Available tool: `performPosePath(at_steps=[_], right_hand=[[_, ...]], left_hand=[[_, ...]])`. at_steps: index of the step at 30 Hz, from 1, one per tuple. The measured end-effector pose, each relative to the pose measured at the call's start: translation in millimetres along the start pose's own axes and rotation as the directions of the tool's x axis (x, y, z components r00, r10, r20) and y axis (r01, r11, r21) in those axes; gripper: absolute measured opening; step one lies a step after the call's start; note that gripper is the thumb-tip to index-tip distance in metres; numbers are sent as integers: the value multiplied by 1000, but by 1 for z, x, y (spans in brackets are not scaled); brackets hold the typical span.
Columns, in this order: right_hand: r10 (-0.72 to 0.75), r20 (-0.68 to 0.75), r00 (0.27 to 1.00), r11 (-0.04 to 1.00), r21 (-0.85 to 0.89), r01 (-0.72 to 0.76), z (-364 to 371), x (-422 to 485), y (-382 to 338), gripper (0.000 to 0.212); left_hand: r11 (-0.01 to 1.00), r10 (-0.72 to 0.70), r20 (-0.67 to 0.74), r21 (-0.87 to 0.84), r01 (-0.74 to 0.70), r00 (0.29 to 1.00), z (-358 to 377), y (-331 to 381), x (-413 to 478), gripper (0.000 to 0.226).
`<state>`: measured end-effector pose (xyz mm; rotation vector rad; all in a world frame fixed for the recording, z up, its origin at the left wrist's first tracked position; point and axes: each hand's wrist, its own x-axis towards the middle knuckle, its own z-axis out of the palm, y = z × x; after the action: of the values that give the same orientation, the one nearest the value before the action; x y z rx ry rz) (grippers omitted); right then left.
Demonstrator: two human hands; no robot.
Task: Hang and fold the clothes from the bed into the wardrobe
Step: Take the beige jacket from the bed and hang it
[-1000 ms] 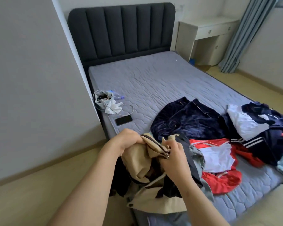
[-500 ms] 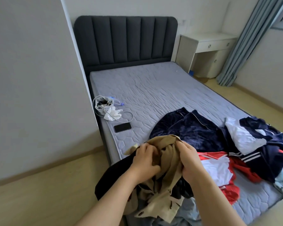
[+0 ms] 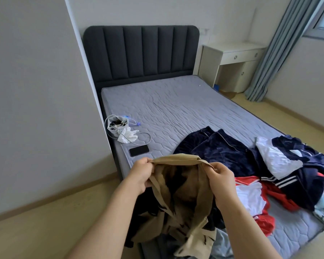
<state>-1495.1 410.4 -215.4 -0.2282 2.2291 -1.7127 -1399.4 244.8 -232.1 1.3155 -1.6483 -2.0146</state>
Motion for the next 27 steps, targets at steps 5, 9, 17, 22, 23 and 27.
performPosePath(at_steps=[5,9,17,22,23,27], right_hand=[[169,122,978,973,135,-185,-14,9,-10,17],[178,333,926,943,212,-257,-29,18,-24,17],[181,555,812,955,98,-279,-52,15,-27,35],[188,429,883,974,36,-224,-43,6,-14,26],[188,439,878,974,34,-225,-40,3,-12,26],[201,451,870,972,17,-233,-35,-4,-7,27]], left_hand=[[979,99,316,-200,-36,944,-18,48,-19,31],[976,194,355,-162,-144,914,-31,72,-24,20],[972,-6,496,205,-111,869,-65,68,-24,23],[755,160,195,608,-247,968,-50,37,-9,19],[729,157,173,644,-232,972,-46,28,-9,19],[931,-88,147,363,28,985,-41,-9,-8,26]])
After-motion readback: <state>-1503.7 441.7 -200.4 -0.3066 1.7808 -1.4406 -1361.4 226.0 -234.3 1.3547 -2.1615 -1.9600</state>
